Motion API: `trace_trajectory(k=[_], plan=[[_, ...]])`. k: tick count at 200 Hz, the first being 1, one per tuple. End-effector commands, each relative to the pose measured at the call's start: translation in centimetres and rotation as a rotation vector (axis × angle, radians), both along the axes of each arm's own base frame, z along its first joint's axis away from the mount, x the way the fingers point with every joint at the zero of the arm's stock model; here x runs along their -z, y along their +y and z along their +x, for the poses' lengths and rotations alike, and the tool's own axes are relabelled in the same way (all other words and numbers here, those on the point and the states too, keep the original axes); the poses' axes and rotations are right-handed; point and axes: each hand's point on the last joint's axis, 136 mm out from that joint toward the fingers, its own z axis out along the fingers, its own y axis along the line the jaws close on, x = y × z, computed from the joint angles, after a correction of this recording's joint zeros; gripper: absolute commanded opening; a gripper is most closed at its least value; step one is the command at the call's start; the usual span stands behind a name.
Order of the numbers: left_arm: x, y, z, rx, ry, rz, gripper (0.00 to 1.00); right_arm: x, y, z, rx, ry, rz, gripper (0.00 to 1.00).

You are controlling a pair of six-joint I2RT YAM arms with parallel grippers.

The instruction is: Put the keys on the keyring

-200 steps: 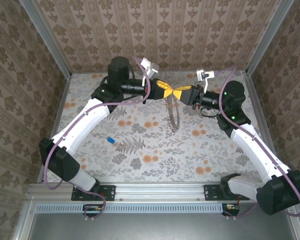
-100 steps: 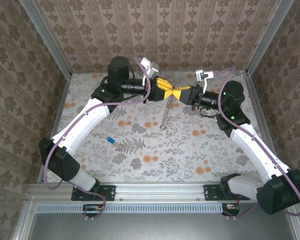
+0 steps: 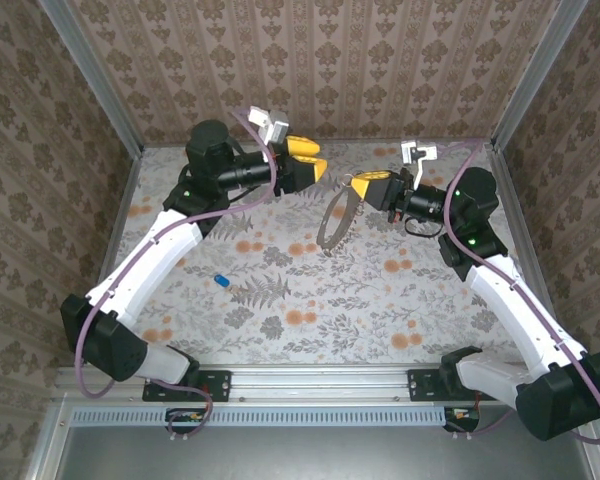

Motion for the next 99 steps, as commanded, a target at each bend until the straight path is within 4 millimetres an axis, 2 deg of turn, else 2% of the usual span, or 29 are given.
trace_trajectory(k=[1, 44, 99], plan=[[-1.4, -0.1, -1.5, 0.054, -0.007, -0.059, 0.5, -1.7, -0.5, -0.4, 0.025, -0.059, 0.043, 0.0], [-0.4, -2.0, -2.8, 0.115, 0.022, -0.067, 0.33, -2.3, -0.9, 0.0, 0.052, -0.053, 0.113, 0.0], [0.4, -3.6, -3.6, 0.152, 0.043, -0.084, 0.28, -2.4, -1.1, 0.3, 0.072, -0.046, 0.151, 0.0]])
